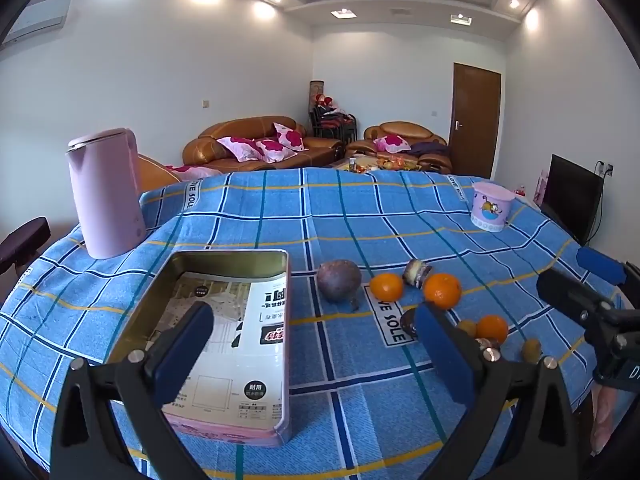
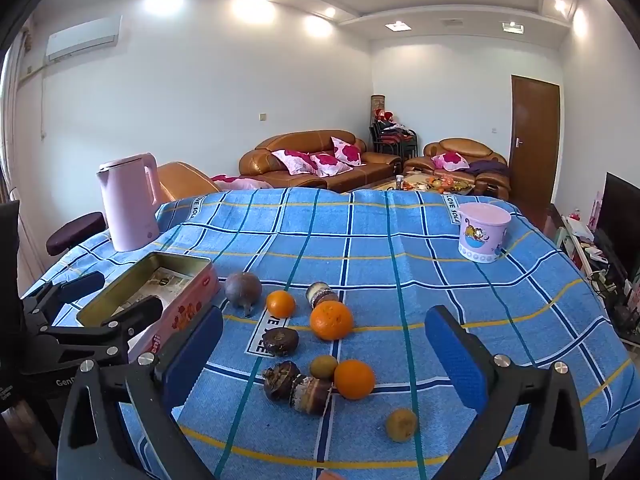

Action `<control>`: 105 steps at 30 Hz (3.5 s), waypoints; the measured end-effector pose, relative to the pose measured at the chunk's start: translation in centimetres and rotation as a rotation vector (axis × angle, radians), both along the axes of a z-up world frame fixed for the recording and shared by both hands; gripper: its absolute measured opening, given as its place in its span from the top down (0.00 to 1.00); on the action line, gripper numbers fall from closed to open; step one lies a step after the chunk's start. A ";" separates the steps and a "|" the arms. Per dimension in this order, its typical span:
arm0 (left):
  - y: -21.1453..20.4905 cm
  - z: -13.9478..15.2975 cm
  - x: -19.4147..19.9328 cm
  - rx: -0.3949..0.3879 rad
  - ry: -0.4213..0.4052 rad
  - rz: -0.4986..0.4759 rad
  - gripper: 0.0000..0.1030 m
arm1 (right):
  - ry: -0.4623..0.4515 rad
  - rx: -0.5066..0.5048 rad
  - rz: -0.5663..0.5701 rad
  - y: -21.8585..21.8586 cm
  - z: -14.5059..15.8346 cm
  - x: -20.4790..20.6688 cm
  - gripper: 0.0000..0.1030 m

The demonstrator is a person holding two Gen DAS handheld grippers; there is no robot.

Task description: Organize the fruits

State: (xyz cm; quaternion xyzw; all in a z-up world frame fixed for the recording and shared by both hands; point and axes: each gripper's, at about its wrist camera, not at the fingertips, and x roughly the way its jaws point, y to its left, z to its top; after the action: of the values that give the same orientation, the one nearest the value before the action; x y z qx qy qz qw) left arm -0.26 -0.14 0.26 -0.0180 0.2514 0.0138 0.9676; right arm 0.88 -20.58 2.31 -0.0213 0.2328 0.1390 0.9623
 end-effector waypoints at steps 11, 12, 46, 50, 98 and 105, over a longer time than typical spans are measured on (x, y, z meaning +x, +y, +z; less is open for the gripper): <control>0.1 0.0 -0.1 -0.003 0.003 0.000 0.00 | 0.006 0.004 -0.003 0.0 -0.3 0.0 0.01; 0.1 -0.1 -0.1 -0.003 0.002 0.000 0.00 | 0.007 0.003 -0.002 0.0 -0.4 0.0 0.01; 0.0 -0.1 -0.2 0.002 0.001 0.002 0.00 | 0.018 0.011 -0.002 -0.1 -0.7 -0.2 0.01; 0.0 -0.1 -0.1 0.002 0.001 0.001 0.00 | 0.020 0.011 -0.002 -0.1 -0.8 -0.1 0.01; -8.3 -6.0 3.3 -0.005 0.209 -0.284 0.37 | 0.236 0.068 -0.015 -5.8 -9.7 2.0 0.49; -8.9 -6.5 4.2 -0.022 0.239 -0.302 0.41 | 0.248 0.076 -0.013 -6.1 -10.2 2.1 0.58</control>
State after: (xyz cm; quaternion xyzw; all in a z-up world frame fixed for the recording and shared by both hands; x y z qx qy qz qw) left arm 3.98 -9.09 -6.27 0.0110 0.3647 -0.1324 0.9216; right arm 2.94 -26.65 -7.86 0.0341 0.3447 0.1431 0.9271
